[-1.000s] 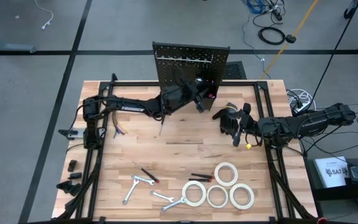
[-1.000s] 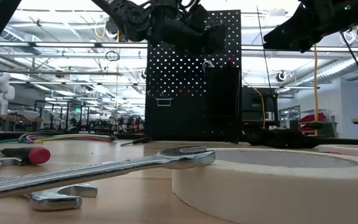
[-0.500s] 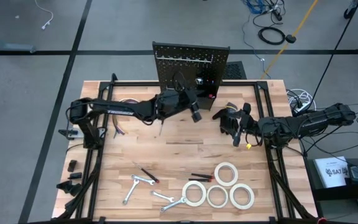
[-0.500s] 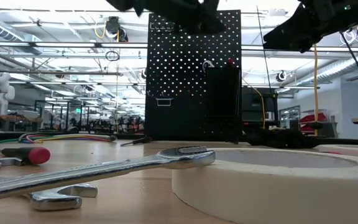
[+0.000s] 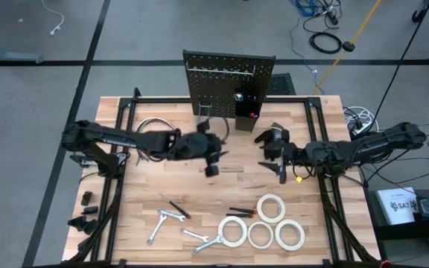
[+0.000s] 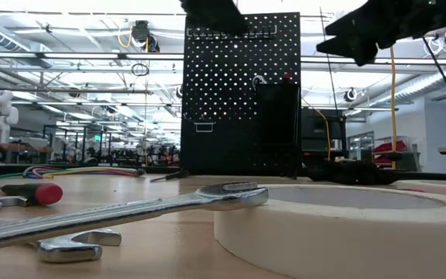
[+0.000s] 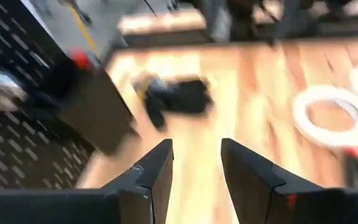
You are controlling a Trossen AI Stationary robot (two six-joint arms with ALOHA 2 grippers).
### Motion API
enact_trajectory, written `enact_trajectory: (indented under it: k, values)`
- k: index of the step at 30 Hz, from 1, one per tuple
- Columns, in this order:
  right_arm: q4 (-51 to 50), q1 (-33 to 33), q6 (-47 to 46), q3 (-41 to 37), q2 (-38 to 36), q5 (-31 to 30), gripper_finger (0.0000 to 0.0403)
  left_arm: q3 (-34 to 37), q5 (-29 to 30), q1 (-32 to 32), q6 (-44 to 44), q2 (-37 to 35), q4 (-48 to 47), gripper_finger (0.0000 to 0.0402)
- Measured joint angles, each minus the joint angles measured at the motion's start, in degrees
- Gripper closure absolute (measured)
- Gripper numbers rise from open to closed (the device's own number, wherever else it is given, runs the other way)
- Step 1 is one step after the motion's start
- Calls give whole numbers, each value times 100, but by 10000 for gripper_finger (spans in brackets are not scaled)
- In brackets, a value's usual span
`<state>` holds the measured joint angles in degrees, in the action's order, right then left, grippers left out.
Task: Hang tools onto peg board
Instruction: Put the black nut driver into the black bin on the peg board
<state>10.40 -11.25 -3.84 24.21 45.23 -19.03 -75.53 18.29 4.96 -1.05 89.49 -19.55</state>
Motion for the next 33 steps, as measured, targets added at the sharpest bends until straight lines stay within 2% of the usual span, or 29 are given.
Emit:
enact_trajectory:
  k: [5, 12, 14, 16, 19, 27, 33]
  values:
    - [612, 0, -221, 0, 616, 300, 135, 30, 30, 503, 813, -2, -727, 262]
    - [1646, -11, -1461, 0, 1605, 320, 135, 109, 39, 1296, 1548, 40, -1185, 262]
    - [1798, -13, -1632, 0, 1896, 642, 135, 109, -57, 1529, 1573, 127, -1204, 262]
    - [1948, -128, -1726, 0, 2179, 984, 135, 109, -196, 1756, 1589, 206, -1289, 262]
    - [2096, -479, -1834, 40, 2598, 1008, 135, 107, -251, 2093, 1862, 268, -1551, 263]
    - [1983, -1295, -1860, 1119, 4006, 491, 135, 108, -237, 2857, 2768, 342, -2552, 263]
    - [1621, -1541, -1731, 2322, 5259, 385, 135, 537, -146, 3246, 3300, 343, -2129, 263]
